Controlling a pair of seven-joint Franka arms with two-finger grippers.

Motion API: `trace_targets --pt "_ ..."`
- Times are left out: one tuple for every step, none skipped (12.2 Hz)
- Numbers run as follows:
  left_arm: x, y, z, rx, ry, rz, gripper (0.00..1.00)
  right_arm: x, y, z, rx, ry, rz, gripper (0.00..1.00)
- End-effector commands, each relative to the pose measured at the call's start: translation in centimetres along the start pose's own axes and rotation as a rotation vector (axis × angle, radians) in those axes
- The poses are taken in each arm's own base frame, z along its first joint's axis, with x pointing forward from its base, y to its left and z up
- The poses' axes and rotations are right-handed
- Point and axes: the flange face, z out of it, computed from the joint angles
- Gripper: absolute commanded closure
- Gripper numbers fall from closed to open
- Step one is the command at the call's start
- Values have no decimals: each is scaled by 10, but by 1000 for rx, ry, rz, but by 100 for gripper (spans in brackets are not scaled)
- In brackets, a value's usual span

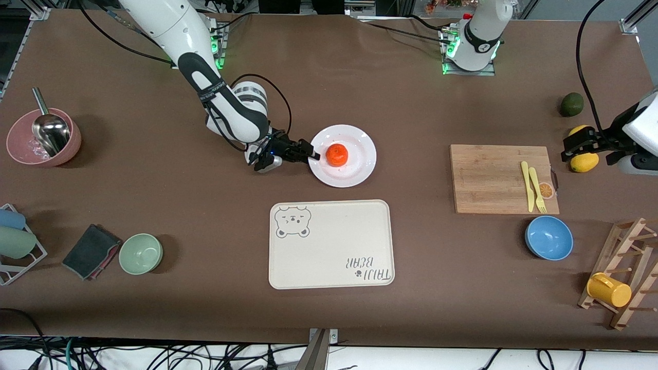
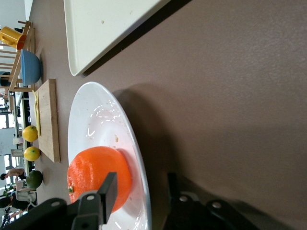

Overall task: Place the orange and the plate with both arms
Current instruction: 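Slide the plate with the right gripper onto the bear tray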

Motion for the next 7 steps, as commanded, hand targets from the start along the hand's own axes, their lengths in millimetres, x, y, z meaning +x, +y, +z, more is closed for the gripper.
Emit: trace_targets --pt "1 -2 -7 -7 14 16 0 3 -2 4 2 18 -7 59" --pt "1 -2 -7 -11 16 14 0 4 -2 4 2 19 -8 63" --pt "1 -2 -7 -11 16 15 0 3 -2 4 2 18 -9 66" --pt "2 -2 -4 -11 11 15 0 2 -2 5 0 16 -9 68" --pt "2 -2 -4 -8 12 16 0 1 -3 6 2 15 -10 69" --pt "2 -2 -4 -10 13 15 0 1 -2 8 2 12 -8 72" --pt "2 -2 -4 -8 12 16 0 1 -2 8 5 19 2 75"
